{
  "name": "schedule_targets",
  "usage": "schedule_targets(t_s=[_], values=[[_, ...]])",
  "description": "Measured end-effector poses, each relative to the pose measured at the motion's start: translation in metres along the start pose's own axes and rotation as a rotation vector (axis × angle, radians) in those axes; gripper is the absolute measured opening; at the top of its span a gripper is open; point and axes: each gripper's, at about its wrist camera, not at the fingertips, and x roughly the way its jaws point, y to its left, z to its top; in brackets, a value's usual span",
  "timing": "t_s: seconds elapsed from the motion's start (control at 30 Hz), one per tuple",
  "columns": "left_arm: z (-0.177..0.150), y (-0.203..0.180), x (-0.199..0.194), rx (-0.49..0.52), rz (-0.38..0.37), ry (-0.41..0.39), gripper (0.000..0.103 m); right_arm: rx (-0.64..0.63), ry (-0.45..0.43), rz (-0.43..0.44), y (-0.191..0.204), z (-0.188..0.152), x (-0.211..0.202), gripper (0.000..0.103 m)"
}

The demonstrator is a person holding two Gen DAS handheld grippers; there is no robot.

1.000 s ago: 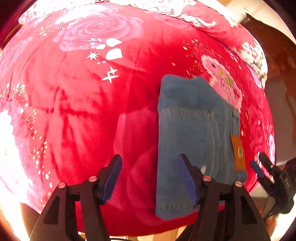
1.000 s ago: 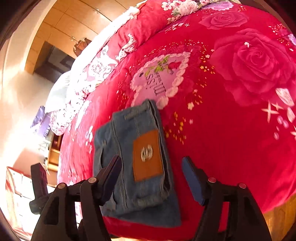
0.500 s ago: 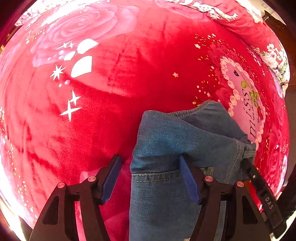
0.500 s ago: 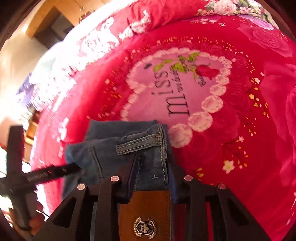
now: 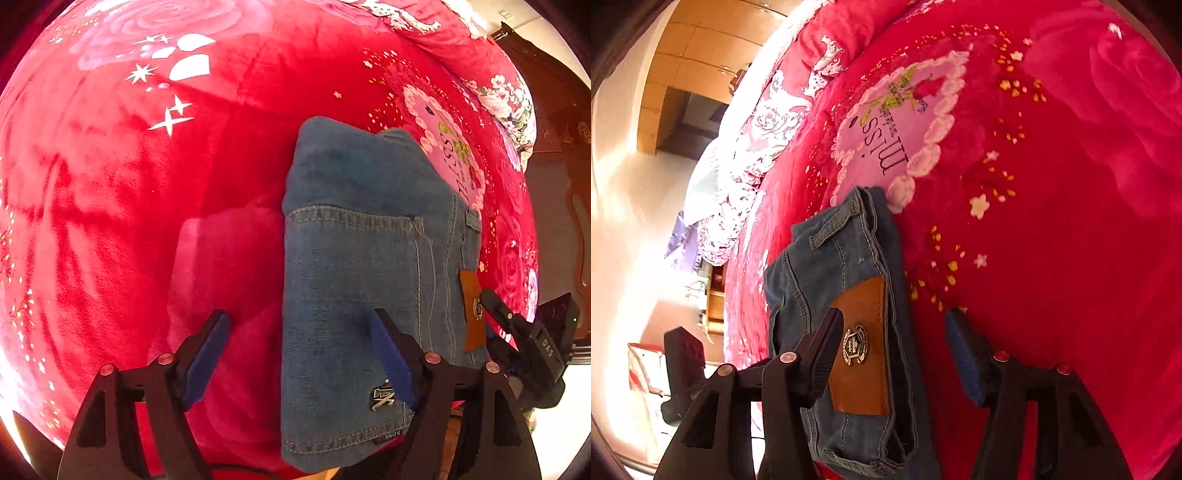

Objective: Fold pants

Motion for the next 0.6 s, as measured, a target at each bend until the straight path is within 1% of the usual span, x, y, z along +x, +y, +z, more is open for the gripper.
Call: schedule_targets(t_s=[0.07,0.1,0.13,0.2,0.3,0.43,0.53,0.6], values=[[0.000,-0.007,0.001,0.003,-0.011,0.006,0.078,0.019,0.021,0.028,0.003,-0.001,0.006,0.062],[-0.002,-0.010,-0.001,0.007,-0.017,0.010,0.078,0.011,0.036,0.041,0.008,-0.002,0.009,0.063],[-0.003,-0.013,-0.001,0.012,-0.023,0.014,0.078,-0.006,0.052,0.049,0.014,-0.004,0.013,0.066],[-0.001,-0.022,0.001,0.032,-0.017,0.010,0.078,-0.054,0.056,0.028,0.026,-0.006,0.017,0.071],[0.000,-0.031,0.004,0.057,-0.005,0.005,0.078,-0.092,0.068,-0.003,0.031,-0.006,0.021,0.072],[-0.001,-0.033,0.008,0.057,0.003,0.004,0.079,-0.101,0.086,0.008,0.028,-0.005,0.023,0.072],[-0.001,-0.033,0.010,0.052,0.001,0.009,0.080,-0.134,0.095,0.009,0.027,-0.006,0.028,0.072],[-0.001,-0.034,0.010,0.060,-0.006,0.013,0.079,-0.142,0.084,0.013,0.027,-0.008,0.030,0.072]])
